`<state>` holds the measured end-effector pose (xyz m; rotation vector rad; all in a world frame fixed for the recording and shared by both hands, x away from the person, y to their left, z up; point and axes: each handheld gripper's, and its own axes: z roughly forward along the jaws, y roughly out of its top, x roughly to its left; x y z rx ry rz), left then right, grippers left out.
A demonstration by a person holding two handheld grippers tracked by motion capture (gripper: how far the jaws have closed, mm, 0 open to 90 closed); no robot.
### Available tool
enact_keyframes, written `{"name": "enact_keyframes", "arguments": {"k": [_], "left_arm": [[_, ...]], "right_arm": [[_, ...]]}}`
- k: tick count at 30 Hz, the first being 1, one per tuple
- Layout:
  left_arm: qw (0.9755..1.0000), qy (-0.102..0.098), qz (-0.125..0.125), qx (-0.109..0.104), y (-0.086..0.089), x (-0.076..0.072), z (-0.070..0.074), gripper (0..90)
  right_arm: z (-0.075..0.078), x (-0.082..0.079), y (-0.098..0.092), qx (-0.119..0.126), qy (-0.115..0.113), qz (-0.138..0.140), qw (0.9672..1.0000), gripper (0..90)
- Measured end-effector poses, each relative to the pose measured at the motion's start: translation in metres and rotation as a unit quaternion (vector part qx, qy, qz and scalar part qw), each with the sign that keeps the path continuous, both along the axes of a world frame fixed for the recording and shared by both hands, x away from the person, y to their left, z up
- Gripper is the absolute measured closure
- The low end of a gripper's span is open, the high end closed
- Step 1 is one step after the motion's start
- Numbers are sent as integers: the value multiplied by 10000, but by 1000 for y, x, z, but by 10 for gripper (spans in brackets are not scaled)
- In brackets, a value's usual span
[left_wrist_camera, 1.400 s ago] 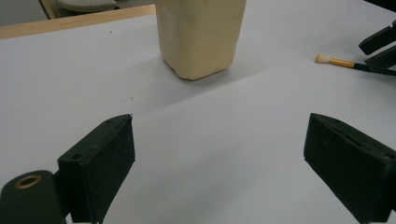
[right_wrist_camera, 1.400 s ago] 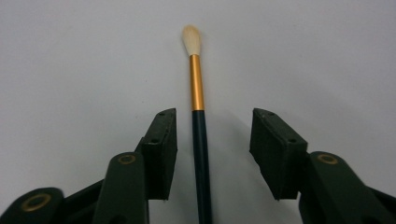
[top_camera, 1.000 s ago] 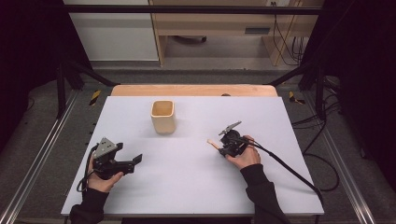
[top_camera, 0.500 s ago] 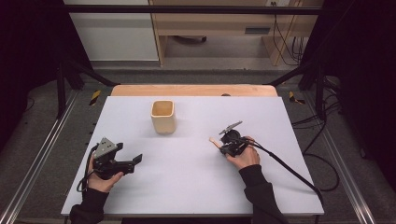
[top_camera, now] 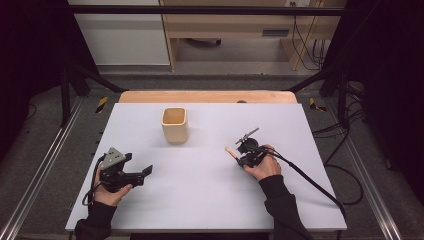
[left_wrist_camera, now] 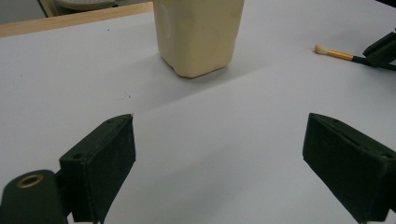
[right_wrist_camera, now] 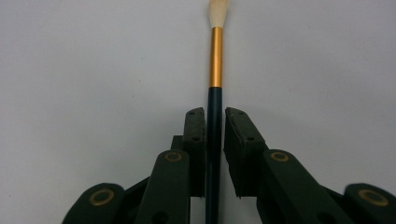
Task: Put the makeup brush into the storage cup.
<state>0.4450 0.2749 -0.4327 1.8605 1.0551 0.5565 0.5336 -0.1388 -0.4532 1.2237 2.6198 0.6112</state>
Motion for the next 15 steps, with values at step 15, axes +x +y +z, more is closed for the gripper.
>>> {"name": "enact_keyframes", "arguments": {"k": [15], "left_arm": [[10000,8,-4,-12,0,0,0,98]], "right_arm": [[1,1,3,-54,186,-95,9998,834]]}}
